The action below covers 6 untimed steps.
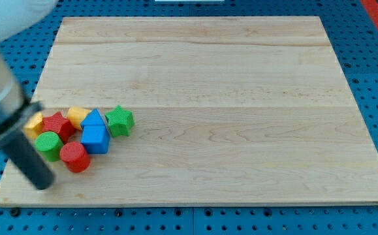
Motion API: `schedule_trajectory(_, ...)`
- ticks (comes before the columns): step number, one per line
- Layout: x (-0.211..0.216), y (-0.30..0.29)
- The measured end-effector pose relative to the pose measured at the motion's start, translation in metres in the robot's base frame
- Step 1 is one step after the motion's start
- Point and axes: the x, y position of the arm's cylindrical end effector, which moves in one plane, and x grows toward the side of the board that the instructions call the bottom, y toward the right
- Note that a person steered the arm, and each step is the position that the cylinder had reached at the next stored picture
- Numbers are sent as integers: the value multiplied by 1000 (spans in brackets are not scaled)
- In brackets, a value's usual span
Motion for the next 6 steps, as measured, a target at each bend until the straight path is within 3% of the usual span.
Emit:
schedule_trajectory(2, -63, -14)
schedule_trajectory(4, -90, 21)
schedule_trajectory(6, -107, -6)
